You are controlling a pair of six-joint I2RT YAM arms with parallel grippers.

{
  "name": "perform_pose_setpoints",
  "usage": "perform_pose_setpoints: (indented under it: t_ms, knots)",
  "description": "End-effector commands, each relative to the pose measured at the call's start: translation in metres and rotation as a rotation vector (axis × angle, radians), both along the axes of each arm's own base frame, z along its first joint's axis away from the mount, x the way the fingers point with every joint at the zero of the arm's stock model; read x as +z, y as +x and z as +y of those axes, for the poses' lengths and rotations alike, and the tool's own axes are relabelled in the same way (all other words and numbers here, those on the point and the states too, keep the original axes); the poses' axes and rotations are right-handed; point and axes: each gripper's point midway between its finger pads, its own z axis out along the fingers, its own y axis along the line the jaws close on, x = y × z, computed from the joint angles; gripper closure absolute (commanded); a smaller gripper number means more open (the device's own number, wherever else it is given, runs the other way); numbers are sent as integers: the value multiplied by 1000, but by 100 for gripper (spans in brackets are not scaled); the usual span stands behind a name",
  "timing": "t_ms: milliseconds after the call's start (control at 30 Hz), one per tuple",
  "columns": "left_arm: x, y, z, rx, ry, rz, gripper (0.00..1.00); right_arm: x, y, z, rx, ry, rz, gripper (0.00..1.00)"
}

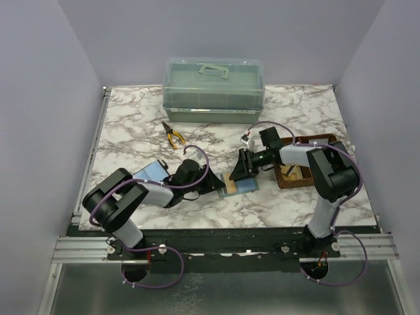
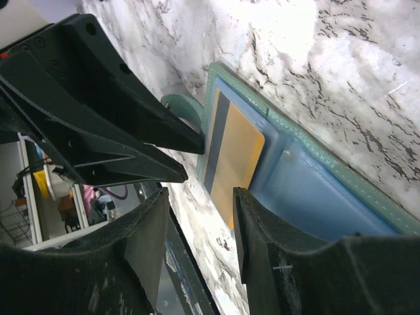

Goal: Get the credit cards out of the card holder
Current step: Pick up the card holder from the center of the board.

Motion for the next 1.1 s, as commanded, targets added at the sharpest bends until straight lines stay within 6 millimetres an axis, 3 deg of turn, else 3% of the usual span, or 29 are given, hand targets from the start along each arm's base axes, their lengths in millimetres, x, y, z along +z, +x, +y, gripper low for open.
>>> perform_pose_setpoints:
  t_ms: [0,233,600,1067]
  knots:
    - [-5,8,-1,11,23,-21,67,-21,2,-2,-21,-76,5,51]
    - [-15,5,0,8,37,6,71,-36,5,-8,-38,-146,-2,51]
    - [-26,7,9,40,57,32,69,-27,19,-15,-61,-204,-112,47]
    - [-22,11,7,43,34,46,64,-40,24,-24,-88,-278,-110,46]
